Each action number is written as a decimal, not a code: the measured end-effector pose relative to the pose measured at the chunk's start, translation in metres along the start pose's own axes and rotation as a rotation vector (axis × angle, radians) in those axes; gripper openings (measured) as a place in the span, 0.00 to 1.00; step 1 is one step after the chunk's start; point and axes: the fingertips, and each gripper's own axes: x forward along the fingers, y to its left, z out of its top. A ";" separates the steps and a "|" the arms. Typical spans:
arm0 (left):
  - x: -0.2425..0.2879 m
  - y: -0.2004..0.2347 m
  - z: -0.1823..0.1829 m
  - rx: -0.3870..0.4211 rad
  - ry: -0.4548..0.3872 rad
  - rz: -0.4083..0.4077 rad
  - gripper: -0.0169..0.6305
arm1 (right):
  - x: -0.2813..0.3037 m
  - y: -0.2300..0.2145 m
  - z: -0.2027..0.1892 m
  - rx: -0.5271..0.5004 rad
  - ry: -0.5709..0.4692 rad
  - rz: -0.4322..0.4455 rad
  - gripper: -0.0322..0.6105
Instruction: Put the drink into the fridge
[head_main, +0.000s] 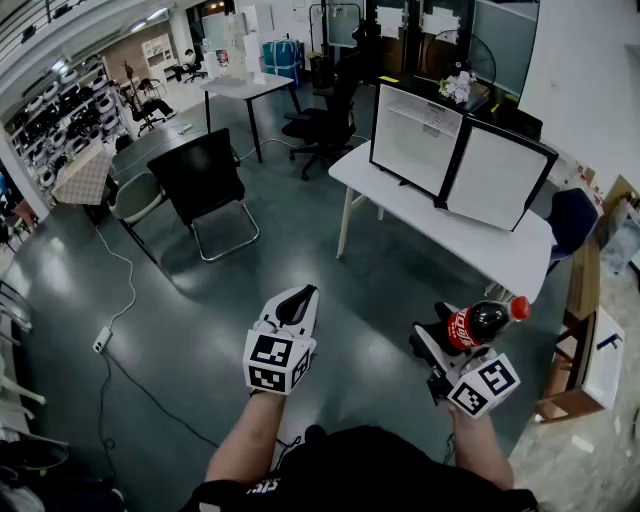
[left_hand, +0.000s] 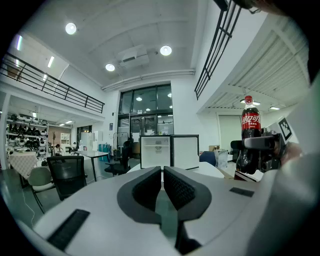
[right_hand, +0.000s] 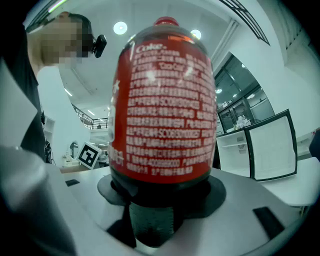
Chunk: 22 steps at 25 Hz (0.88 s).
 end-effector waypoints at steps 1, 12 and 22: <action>-0.001 0.001 -0.001 -0.002 0.000 -0.002 0.07 | 0.001 0.001 0.000 0.001 -0.001 0.001 0.46; -0.008 0.017 -0.006 -0.002 0.004 -0.013 0.07 | 0.017 0.014 -0.003 -0.004 -0.002 -0.010 0.46; -0.034 0.059 -0.021 -0.008 0.008 -0.017 0.07 | 0.044 0.048 -0.018 0.025 -0.002 -0.035 0.46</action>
